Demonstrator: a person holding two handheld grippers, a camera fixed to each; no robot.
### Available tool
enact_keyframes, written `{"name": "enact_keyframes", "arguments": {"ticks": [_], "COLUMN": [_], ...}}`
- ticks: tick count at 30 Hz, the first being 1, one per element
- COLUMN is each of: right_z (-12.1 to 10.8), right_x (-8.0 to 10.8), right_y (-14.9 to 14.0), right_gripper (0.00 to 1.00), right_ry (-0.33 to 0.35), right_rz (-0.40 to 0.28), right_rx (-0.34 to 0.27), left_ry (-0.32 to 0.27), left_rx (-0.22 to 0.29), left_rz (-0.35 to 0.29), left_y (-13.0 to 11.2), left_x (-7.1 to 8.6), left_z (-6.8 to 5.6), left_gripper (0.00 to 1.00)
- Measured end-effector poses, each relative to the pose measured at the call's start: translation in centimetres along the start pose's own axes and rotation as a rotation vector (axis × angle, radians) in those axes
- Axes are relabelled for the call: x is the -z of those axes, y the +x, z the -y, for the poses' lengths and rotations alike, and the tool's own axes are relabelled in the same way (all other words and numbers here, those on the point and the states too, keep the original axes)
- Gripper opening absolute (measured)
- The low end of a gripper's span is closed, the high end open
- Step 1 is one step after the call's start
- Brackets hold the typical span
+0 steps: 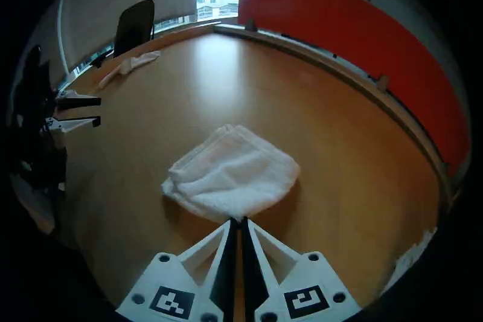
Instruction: Fold towel
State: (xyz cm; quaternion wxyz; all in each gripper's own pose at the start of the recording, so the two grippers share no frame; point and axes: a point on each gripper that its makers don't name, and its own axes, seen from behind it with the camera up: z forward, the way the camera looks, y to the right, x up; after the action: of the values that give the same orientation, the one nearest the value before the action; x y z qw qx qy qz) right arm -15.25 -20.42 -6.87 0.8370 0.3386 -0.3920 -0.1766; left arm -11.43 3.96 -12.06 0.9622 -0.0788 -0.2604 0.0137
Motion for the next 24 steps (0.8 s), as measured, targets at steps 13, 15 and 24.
{"name": "enact_keyframes", "arguments": {"ticks": [13,15,24], "right_z": [-0.9,-1.1,-2.7], "right_x": [3.5,4.1,6.7], "right_y": [7.2,8.0,9.5], "right_gripper": [0.05,0.05,0.05], "right_ry": [0.005,0.009,0.005], "right_rz": [-0.071,-0.078,-0.088], "right_rx": [0.035,0.038,0.059], "left_ry": [-0.011,-0.012,-0.020], "left_rx": [0.000,0.000,-0.002], "left_rz": [-0.005,-0.005,-0.007], "left_y": [0.7,0.8,1.2], "left_x": [-0.4,-0.4,-0.5], "left_z": [-0.3,-0.3,-0.5], "left_gripper": [0.96,0.96,0.97]}}
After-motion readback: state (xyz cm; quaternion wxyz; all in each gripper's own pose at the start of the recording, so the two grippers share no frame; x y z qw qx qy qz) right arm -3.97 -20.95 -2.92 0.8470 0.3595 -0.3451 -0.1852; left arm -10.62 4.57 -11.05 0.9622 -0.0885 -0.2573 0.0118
